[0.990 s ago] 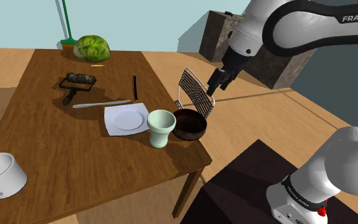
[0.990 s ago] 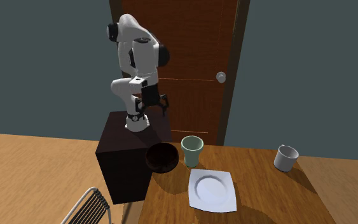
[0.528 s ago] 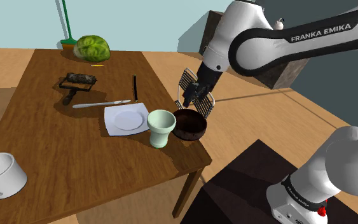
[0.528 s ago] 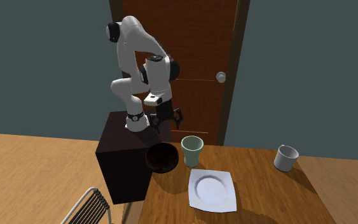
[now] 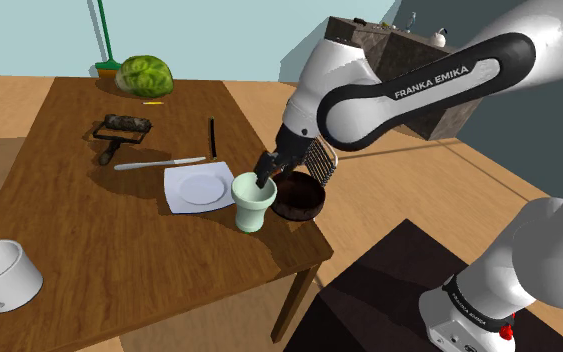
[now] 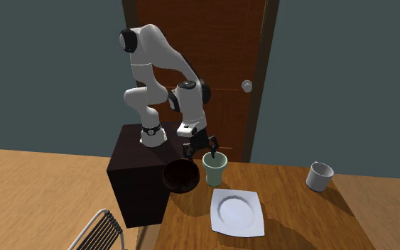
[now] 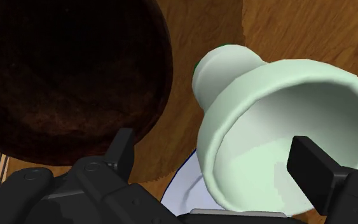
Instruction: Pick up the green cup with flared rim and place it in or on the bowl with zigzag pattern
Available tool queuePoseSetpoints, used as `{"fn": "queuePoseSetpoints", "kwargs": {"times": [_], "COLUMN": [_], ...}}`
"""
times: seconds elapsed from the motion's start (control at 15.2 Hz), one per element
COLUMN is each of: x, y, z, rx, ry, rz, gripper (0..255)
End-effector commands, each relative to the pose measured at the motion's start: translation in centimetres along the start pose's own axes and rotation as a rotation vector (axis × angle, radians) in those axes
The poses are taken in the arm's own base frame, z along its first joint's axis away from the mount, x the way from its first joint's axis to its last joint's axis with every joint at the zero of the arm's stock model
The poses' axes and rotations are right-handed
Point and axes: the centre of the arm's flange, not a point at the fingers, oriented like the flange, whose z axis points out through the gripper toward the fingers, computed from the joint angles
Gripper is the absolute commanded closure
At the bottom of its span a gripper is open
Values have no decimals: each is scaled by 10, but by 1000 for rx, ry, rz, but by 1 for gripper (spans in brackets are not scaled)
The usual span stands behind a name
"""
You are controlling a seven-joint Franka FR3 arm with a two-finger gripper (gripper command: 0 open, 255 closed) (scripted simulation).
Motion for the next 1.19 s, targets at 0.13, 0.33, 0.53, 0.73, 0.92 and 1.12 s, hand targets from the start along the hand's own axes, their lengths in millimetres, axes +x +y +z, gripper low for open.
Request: {"fn": "queuePoseSetpoints", "kwargs": {"times": [0.13, 0.33, 0.53, 0.73, 0.92, 1.12], "x": [0, 0, 0, 0, 0, 0], "y": [-1, -1, -1, -1, -1, -1], "z": [21, 35, 35, 35, 35, 35], "rx": [2, 2, 2, 2, 2, 2], "ry": [1, 1, 1, 1, 1, 1], "rz": [0, 0, 0, 0, 0, 0], "gripper": [0, 0, 0, 0, 255, 255]}}
